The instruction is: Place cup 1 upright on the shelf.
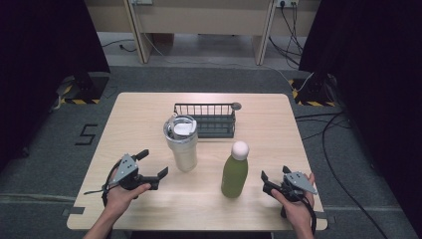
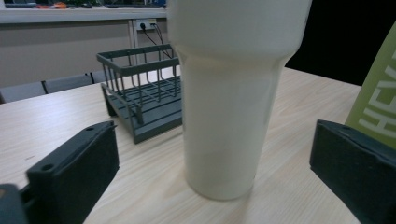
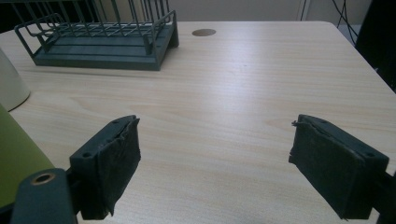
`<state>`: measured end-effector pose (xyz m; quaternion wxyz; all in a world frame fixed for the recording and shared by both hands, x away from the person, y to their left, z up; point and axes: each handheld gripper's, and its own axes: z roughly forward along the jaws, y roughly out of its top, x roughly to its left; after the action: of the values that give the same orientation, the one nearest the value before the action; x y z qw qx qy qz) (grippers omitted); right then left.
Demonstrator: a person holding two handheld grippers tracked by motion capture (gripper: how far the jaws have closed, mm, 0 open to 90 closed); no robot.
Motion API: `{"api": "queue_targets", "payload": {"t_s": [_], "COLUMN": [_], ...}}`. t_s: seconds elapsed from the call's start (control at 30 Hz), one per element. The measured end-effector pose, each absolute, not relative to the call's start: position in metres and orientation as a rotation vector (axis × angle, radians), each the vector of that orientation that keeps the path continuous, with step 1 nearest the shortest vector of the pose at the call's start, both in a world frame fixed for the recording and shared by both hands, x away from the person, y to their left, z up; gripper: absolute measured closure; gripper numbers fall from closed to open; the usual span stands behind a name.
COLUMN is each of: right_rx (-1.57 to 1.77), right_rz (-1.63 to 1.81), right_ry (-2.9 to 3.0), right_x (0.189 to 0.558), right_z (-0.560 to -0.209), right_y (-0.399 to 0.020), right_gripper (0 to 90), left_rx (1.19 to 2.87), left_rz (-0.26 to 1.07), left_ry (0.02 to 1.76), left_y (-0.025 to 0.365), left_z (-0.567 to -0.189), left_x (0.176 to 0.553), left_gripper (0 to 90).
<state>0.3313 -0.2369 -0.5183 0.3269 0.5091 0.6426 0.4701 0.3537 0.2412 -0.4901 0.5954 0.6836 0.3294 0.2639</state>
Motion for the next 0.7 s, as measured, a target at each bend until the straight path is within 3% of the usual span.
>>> {"api": "queue_targets", "payload": {"t_s": [0.7], "right_rx": [1.342], "right_rz": [1.216], "right_ry": [1.685], "right_x": [0.332], "right_z": [-0.519], "right_y": [-0.237], "right_gripper": [15.6], "left_rx": [1.594], "left_rz": [0.603], "left_ry": [0.753], "left_y": [0.197], "left_z": [-0.492], "left_x": [0.392], "left_gripper": [0.0]}}
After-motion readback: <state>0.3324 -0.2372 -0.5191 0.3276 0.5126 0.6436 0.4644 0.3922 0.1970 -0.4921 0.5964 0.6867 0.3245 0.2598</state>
